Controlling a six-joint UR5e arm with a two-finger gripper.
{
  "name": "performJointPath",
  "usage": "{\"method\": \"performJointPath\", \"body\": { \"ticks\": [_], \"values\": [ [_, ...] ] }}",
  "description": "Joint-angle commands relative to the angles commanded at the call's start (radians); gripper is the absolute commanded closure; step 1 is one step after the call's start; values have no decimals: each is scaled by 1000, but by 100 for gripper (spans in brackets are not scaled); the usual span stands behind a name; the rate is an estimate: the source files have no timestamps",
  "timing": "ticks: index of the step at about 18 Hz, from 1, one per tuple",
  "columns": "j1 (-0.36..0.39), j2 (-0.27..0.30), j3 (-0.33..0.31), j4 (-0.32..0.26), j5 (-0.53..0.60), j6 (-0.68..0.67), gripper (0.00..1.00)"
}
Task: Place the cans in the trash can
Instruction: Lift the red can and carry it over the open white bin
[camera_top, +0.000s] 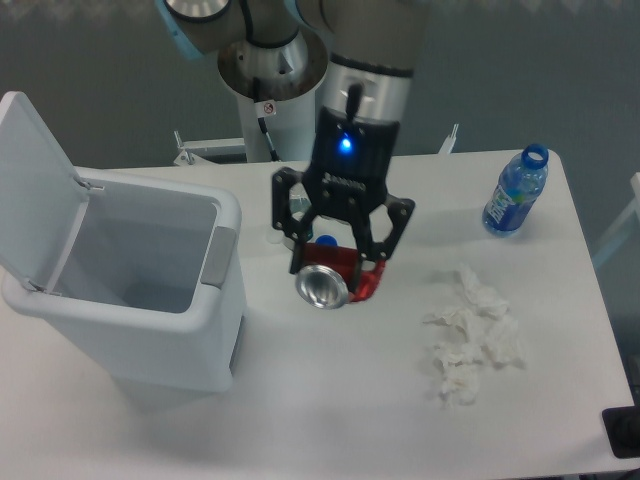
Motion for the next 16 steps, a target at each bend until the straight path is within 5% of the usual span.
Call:
{"method": "performJointPath", "body": {
  "ticks": [16],
  "values": [
    [-156, 137, -101, 0, -34, -101, 32]
  ]
}}
